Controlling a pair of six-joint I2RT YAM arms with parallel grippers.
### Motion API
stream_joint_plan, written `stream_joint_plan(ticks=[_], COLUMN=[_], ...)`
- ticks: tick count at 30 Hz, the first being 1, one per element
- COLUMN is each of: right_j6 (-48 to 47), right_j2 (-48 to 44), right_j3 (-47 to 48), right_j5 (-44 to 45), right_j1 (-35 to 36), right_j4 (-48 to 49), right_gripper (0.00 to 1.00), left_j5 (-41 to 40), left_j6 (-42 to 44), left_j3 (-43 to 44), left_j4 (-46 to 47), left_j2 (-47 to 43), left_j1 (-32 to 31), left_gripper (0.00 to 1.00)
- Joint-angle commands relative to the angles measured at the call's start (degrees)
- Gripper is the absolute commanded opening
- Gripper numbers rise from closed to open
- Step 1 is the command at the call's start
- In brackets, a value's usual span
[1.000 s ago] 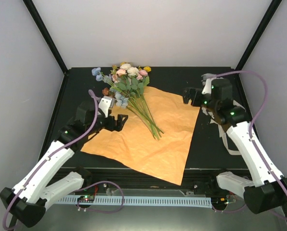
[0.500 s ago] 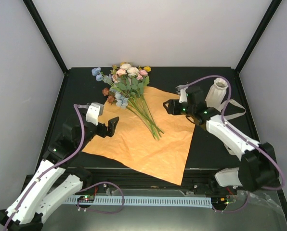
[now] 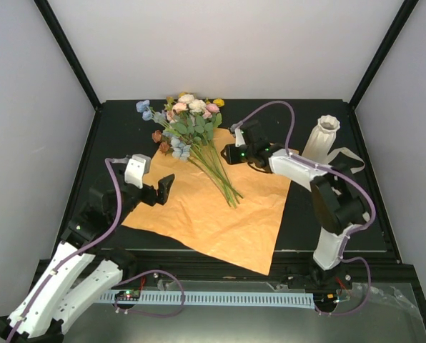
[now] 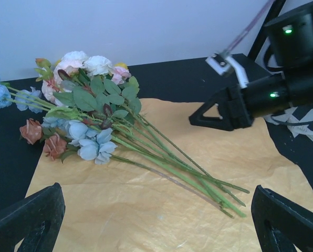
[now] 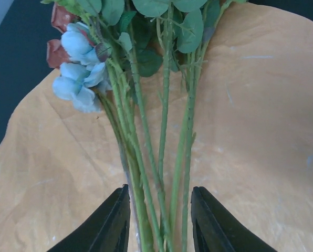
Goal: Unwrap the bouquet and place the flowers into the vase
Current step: Pick up the fake flower from the wrapping paper.
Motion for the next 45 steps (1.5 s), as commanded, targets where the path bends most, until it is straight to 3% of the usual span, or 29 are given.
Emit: stream_joint_plan(ticks=[1,13,18,29,39,42,45], right_j6=[-1.30,-0.12,-0.81,-1.41,-1.62,-1.86,-1.85], right_j2=[5.80,18.82,20.86,22.83,25.96,25.50,23.71], right_j3=[5.32,17.11,18.75,19.38,21.64,21.96,21.30], right_j5=[0.46,-2.97,0.69,-0.69,-2.25,-1.69,0.57], right_j1=[0.12,0.36,0.38,0.37,0.27,0.32,0.29], right_j4=[-0.83,-6.11,-8.81,-9.60,-10.22,-10.19,-10.06], right_gripper=[0.34,0.31,0.30,0.21,0.20,0.15,0.04], left_j5=[1.79,1.45,1.26,0.59,0.30,0.32,0.32], left_j6=[0.59,0.73,0.66,0.64,0.66,0.64,0.71], left_j3=[0.29,0.37,0.20,0.29,0.28,0.29,0.29], left_j4=[1.65,1.49,1.48,1.17,1.13,1.13,1.05], left_j2=[-0.69,-1.21,-1.45,-1.30,-1.18,-1.13,-1.05], left_j1=[0.30,0.32,0.30,0.32,0.30,0.37,0.31], left_gripper=[0.99,0.99,0.99,0.99,0.99,0.99,0.99])
